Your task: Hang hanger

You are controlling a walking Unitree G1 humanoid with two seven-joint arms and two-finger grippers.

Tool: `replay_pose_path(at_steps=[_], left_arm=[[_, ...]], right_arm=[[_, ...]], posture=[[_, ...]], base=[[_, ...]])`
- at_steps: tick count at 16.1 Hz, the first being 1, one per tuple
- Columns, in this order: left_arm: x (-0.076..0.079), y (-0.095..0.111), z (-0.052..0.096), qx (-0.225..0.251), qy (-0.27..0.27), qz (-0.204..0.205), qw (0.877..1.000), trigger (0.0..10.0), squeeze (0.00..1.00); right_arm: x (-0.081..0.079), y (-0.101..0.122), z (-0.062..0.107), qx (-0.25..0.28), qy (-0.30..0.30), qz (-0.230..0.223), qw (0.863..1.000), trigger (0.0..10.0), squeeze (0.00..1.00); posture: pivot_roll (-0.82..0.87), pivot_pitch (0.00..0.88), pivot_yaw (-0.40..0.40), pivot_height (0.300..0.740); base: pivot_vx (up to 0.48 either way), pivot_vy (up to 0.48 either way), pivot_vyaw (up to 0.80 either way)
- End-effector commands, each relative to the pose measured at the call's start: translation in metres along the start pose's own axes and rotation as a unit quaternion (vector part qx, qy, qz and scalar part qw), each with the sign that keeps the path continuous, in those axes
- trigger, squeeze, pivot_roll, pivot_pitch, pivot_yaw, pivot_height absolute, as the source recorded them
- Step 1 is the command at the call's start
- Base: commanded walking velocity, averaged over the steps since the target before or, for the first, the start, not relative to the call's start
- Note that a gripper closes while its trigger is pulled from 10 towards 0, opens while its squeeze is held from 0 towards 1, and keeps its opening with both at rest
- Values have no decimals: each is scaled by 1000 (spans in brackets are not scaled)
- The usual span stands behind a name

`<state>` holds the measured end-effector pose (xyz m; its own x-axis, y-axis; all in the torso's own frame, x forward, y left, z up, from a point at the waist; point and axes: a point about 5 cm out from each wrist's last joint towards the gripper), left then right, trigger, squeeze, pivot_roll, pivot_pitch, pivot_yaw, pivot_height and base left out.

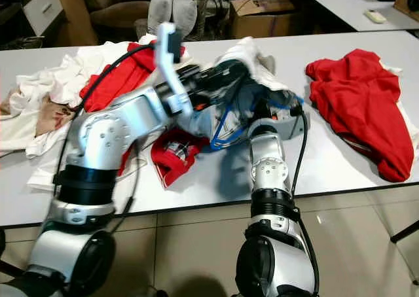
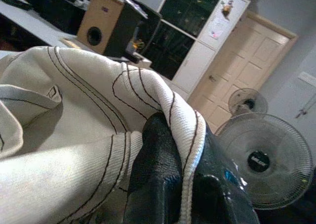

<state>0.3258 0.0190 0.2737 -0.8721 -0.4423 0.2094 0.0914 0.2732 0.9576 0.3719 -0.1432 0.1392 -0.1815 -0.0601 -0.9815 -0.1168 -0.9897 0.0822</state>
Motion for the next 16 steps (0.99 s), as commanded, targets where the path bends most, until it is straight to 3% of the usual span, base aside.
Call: replay_pose_path(at_steps=[1, 3, 4, 6, 8, 9, 13, 15, 16], left_arm=[[6, 10, -5, 10, -6, -12, 1000, 0, 0], [4, 9, -8, 9, 16, -12, 1000, 0, 0], [-2, 17, -8, 30, 41, -14, 999, 0, 0], [-7, 27, -8, 52, 64, -16, 996, 0, 0], [-29, 46, 0, 82, 132, -45, 987, 0, 0], [-53, 53, 8, 84, 205, -64, 973, 0, 0], [-87, 52, 22, 59, 294, -109, 948, 0, 0], [-110, 30, 33, -5, 342, -168, 925, 0, 0], [-114, 23, 35, -23, 351, -180, 919, 0, 0]], right_arm=[[-12, -40, 4, -39, -2, -44, 998, 10000, 0], [1, -43, 3, -57, -43, 13, 997, 10000, 0], [20, -43, 5, -70, -92, 61, 991, 10000, 0], [33, -41, 6, -79, -120, 90, 986, 10000, 0], [42, -28, 9, -89, -130, 130, 979, 10000, 0], [31, -23, 15, -112, -100, 149, 977, 10000, 0], [10, -17, 34, -149, -54, 139, 977, 10000, 0], [-6, -10, 55, -164, -23, 132, 977, 10000, 0], [-11, -8, 59, -165, -14, 131, 978, 10000, 0]], posture=[[-10, 10, 89, 740], [-15, 5, 94, 740], [-17, 0, 91, 740], [-22, 0, 85, 740], [-28, 0, 69, 740], [-35, 0, 53, 740], [-50, 0, 50, 740], [-64, 0, 59, 740], [-64, 0, 59, 740]], base=[[0, 0, 0], [0, 0, 0], [0, 0, 0], [0, 0, 0], [0, 0, 0], [0, 0, 0], [0, 0, 0], [0, 0, 0], [0, 0, 0]])
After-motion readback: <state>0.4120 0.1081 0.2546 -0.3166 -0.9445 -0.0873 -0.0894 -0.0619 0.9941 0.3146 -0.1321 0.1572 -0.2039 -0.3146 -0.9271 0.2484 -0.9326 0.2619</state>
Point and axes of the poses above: a point about 5 cm out from each wrist's last joint towards the gripper, its own z axis pointing back from the gripper into the wrist, its own y axis along the axis of the wrist's last joint, x = y × z, and after that the axes turned 14 degrees about -z, right-handed
